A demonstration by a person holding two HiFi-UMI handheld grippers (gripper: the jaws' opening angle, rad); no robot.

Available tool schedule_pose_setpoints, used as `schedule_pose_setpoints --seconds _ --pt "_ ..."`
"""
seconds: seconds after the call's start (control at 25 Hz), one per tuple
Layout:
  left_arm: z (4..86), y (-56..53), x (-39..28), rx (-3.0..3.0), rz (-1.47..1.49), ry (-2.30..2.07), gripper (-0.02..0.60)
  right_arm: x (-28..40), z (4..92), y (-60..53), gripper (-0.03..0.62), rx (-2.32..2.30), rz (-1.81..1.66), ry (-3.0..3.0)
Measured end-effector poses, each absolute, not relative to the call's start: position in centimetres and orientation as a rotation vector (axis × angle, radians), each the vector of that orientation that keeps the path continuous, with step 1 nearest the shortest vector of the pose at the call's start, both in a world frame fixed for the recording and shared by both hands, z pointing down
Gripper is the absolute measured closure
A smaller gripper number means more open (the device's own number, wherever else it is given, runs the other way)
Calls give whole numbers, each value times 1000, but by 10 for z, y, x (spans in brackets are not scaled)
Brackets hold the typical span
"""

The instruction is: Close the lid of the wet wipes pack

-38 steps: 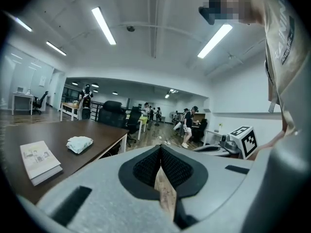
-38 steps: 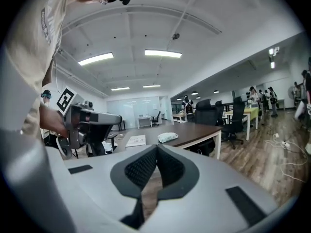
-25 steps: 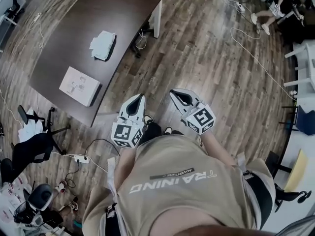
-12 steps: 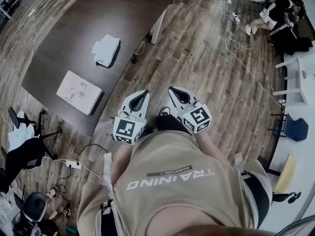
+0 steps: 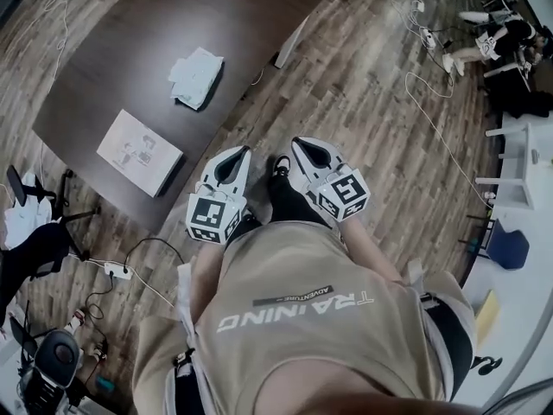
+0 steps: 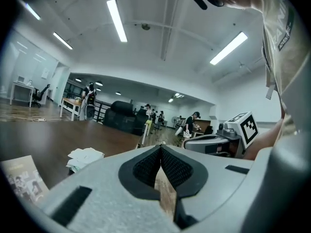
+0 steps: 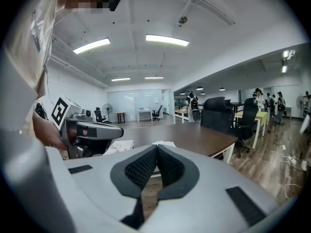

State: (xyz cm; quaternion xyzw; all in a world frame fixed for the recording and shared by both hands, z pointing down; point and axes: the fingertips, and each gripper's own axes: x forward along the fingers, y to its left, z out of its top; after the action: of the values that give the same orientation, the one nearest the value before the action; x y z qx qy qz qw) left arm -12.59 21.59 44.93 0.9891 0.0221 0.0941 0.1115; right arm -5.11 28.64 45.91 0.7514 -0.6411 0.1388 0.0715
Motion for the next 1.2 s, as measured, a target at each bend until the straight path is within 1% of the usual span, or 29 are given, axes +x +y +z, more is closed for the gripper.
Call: schedule_pose_setpoints --seconds 0.32,0.44,0.64,0.92,1.08,1.2 --pt "451 185 -82 2894 291 -77 577 1 467 244 580 2195 388 -2036" --pt "450 177 -50 2910 330 -106 577 28 476 237 580 2159 426 -2073" --pt "443 168 13 2835 296 -162 577 86 479 225 580 2073 425 -2154" --pt "465 156 84 2676 314 -280 577 163 506 202 580 1915 506 -2287" --pt "471 156 100 2728 415 -330 577 184 518 188 580 1820 538 -2354" --pt "478 151 101 2651 396 -351 577 193 526 181 580 1805 553 -2374"
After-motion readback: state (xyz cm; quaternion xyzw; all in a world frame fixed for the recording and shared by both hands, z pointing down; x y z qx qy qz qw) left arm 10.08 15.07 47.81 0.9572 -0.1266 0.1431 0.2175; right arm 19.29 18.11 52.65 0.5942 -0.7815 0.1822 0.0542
